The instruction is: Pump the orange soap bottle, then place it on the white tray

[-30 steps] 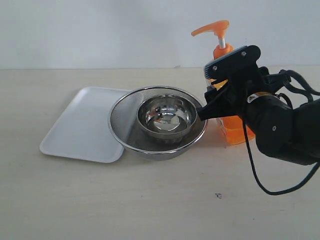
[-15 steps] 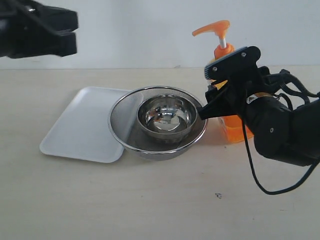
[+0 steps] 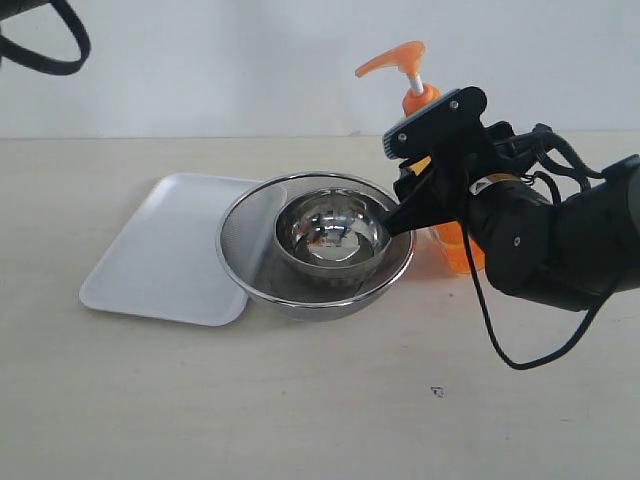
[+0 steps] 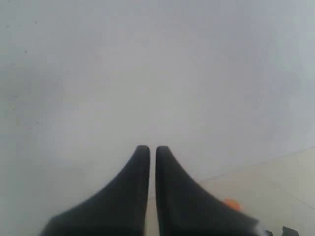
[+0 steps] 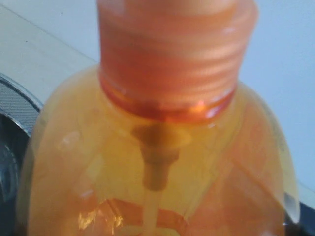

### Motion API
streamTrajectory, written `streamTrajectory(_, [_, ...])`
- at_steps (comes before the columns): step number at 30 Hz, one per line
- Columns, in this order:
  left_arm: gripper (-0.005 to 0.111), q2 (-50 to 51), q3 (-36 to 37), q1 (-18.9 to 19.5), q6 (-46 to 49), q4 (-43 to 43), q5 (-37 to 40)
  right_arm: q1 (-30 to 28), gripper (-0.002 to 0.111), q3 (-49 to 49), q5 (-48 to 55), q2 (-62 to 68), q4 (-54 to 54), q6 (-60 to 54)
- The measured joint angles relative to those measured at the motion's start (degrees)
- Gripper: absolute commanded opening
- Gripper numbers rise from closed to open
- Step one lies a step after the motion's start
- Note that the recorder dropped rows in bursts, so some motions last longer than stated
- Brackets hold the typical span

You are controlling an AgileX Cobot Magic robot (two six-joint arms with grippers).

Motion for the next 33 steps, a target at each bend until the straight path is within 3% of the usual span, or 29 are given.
streamTrajectory(6, [0.005, 7.70, -5.91, -4.16, -0.20, 2.43, -0.12, 0.00, 0.000, 0.00, 0.00, 0.00, 0.00, -0.09])
streamTrajectory(13, [0.005, 13.90, -11.22, -5.17, -1.95, 2.68, 1.58, 0.00, 0.000, 0.00, 0.00, 0.00, 0.00, -0.09])
streamTrajectory(18, [0.005, 18.92, -18.73, -5.17, -1.34, 2.68, 11.81, 0.00, 0.000, 0.00, 0.00, 0.00, 0.00, -0.09])
streamTrajectory(23, [0.005, 23.31, -29.86, -5.17, 6.75, 2.68, 28.22, 0.00, 0.000, 0.00, 0.00, 0.00, 0.00, -0.09])
streamTrajectory(33, [0.005, 28.05, -47.74, -5.17, 21.13, 2.68, 48.95, 0.00, 0.000, -0.03, 0.00, 0.00, 0.00, -0.09])
